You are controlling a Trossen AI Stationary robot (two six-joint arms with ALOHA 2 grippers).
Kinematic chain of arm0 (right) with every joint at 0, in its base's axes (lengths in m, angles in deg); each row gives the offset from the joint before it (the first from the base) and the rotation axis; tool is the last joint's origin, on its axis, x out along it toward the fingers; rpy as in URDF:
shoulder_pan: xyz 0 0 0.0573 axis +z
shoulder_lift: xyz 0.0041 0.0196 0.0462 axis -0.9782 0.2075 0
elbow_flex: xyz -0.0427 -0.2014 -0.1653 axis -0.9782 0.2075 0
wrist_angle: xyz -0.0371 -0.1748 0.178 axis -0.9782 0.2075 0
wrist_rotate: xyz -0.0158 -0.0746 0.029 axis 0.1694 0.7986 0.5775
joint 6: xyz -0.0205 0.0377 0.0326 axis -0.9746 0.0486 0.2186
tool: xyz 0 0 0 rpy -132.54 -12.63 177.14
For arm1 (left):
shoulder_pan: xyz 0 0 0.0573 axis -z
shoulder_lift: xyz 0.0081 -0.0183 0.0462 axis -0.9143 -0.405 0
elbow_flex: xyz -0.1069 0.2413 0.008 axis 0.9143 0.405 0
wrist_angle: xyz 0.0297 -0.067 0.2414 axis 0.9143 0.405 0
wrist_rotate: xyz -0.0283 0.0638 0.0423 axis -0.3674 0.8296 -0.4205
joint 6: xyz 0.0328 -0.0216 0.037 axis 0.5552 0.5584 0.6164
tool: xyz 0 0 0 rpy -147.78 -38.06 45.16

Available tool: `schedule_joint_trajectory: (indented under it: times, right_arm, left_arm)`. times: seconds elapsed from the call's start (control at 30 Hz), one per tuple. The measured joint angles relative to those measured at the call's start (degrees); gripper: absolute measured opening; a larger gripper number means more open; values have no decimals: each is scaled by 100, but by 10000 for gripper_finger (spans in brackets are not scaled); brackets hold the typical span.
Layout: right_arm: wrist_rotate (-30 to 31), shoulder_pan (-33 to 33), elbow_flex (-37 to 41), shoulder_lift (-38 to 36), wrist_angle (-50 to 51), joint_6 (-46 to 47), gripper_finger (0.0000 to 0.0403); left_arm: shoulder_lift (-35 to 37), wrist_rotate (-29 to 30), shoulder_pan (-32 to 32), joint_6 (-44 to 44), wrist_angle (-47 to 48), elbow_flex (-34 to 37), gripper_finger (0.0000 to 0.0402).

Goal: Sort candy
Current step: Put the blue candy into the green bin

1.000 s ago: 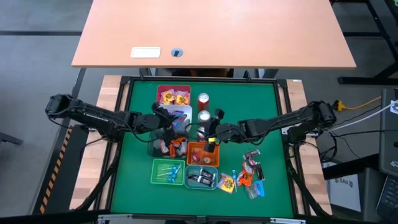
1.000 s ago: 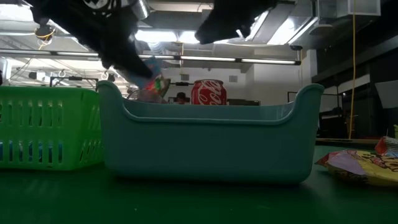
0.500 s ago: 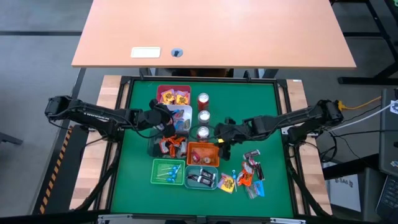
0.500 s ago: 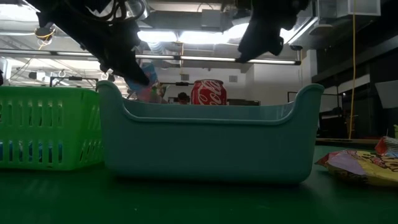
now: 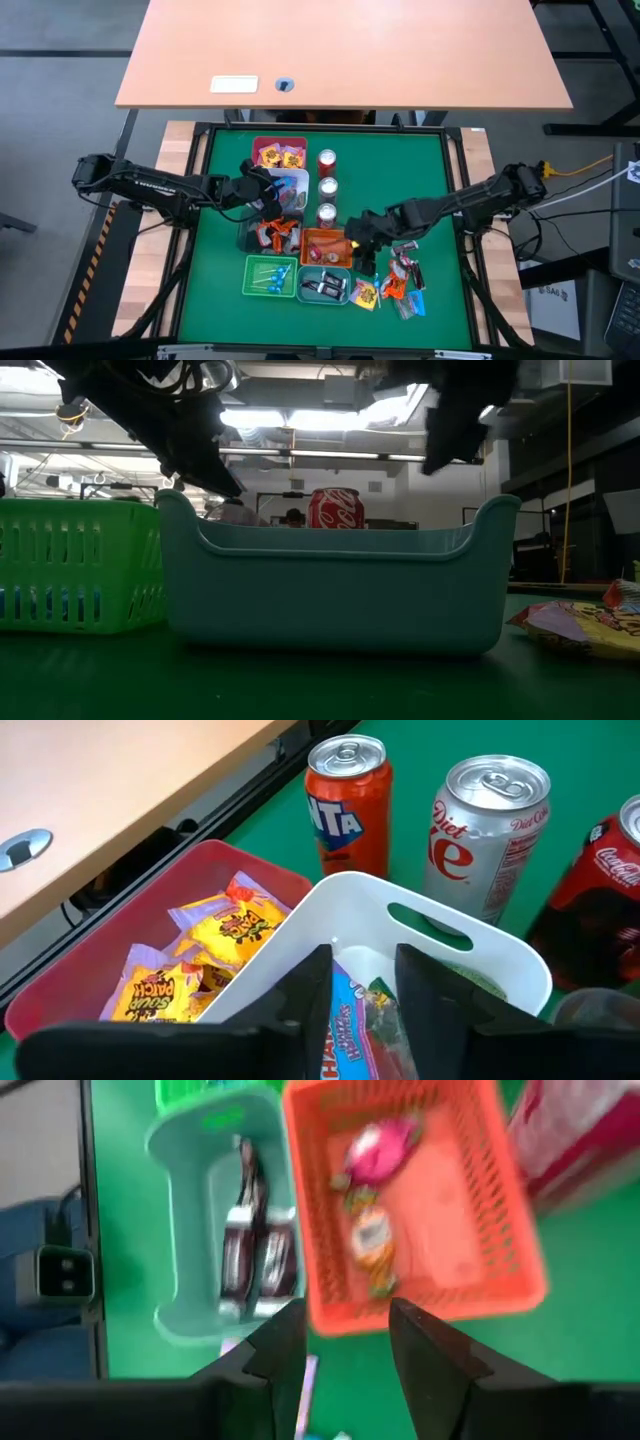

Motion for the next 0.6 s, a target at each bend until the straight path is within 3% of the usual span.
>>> schedule_joint_trajectory:
  times: [0.37, 0.6]
  right_arm:
    - [27, 1003, 4, 12, 173, 1655, 143]
    - [537, 1575, 4, 12, 175, 3069, 143]
  left_arm:
    - [0, -156, 49, 4, -4, 0, 115]
    - [0, -162, 132, 7, -7, 0, 115]
